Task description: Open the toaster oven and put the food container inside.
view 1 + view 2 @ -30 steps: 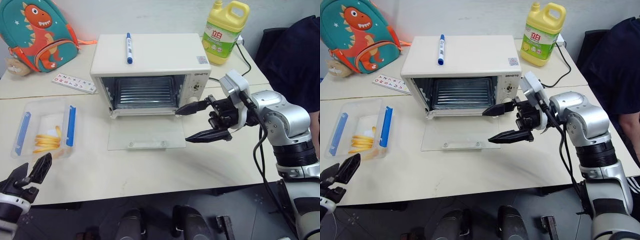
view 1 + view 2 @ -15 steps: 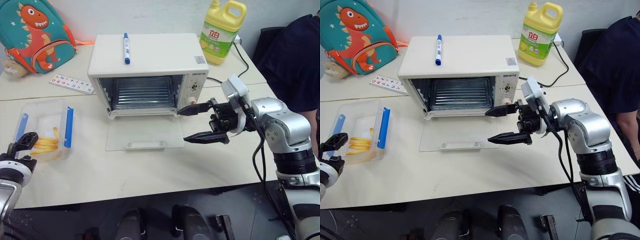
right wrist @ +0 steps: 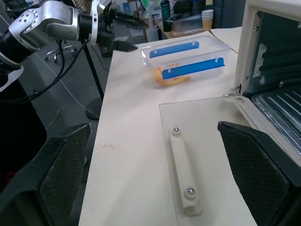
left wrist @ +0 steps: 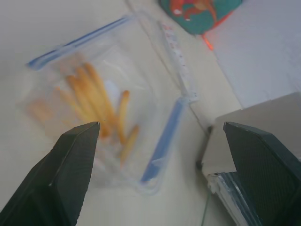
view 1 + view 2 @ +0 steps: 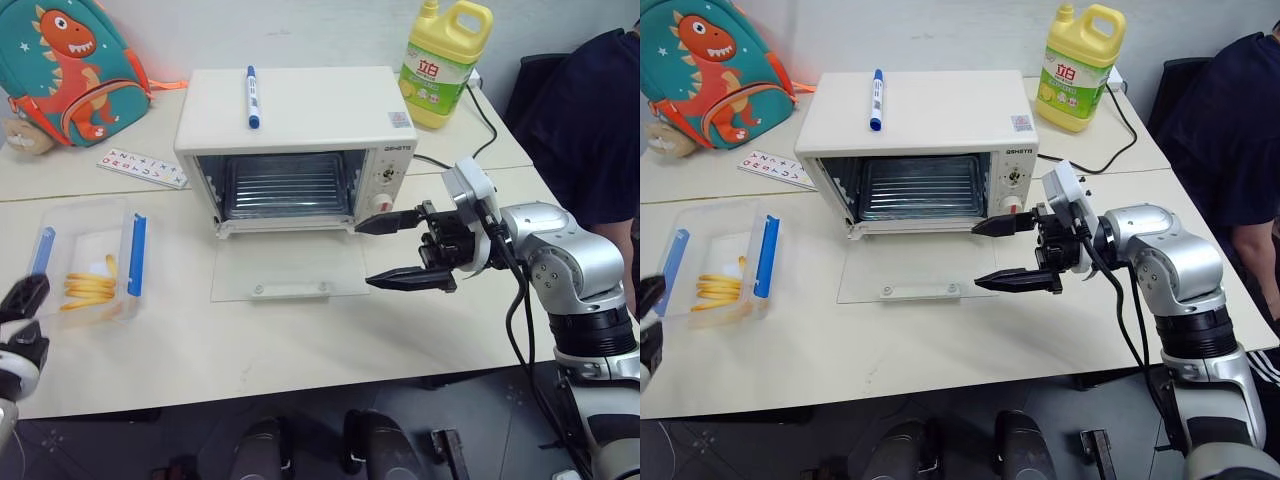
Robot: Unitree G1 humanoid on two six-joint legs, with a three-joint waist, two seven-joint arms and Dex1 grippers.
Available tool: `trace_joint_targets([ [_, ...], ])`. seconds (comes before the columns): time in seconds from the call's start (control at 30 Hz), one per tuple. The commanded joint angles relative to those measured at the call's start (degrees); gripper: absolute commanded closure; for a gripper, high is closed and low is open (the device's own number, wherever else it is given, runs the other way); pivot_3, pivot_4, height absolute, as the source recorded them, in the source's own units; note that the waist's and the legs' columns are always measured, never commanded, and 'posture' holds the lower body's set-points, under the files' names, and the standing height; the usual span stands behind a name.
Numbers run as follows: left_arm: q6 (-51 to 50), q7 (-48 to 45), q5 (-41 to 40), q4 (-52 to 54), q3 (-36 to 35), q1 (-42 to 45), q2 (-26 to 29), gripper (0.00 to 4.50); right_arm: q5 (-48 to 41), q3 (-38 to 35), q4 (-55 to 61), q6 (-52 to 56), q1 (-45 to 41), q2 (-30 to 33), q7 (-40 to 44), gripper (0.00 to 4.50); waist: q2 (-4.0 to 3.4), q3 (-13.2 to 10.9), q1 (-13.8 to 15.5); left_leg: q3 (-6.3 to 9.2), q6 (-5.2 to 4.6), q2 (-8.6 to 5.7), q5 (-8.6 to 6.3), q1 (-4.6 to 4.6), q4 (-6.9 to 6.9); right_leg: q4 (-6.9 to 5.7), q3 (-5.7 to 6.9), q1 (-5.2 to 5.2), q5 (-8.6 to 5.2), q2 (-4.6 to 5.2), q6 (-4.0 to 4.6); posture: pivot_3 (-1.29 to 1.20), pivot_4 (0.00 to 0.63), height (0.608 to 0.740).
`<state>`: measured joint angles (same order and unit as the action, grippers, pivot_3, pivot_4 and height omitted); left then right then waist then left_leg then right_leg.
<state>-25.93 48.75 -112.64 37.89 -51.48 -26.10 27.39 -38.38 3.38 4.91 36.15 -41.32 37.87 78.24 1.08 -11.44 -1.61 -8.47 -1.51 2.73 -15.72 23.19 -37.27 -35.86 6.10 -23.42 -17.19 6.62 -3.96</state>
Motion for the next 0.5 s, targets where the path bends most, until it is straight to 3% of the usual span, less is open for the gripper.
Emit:
trace_joint_targets([
  [0.03, 5.8, 9.2, -0.4, 1.8, 1.8, 0.4, -1.3, 0.03, -0.5, -0.5, 0.7, -1.0, -1.5, -0.2, 0.9, 0.00, 0.00, 0.0, 0.1, 0.01, 0.00, 0.00, 0.00, 0.00, 0.00, 0.00, 0.00, 0.00, 0.00, 0.00, 0.00, 0.00, 0.150, 0.740],
  [0.17, 9.7, 15.4, -0.4, 3.2, 5.0, 4.8, 0.4, 0.03, -0.7, -0.4, 0.8, -1.0, -1.8, -0.6, 1.0, 0.00, 0.07, 0.0, 0.5, 0.06, 0.07, -0.02, -0.05, 0.00, -0.02, 0.00, 0.02, 0.04, 0.02, 0.05, 0.03, 0.00, 0.150, 0.740],
  [0.5, 12.0, 31.4, -0.4, -7.5, 10.9, 17.6, 6.7, 0.03, -1.5, -1.4, 3.7, -0.5, 0.1, -0.7, -1.0, 0.00, 0.11, 0.1, 0.1, 0.02, -0.04, 0.00, 0.04, 0.00, 0.03, -0.01, 0.04, 0.03, 0.02, -0.01, 0.03, 0.00, 0.150, 0.740],
])
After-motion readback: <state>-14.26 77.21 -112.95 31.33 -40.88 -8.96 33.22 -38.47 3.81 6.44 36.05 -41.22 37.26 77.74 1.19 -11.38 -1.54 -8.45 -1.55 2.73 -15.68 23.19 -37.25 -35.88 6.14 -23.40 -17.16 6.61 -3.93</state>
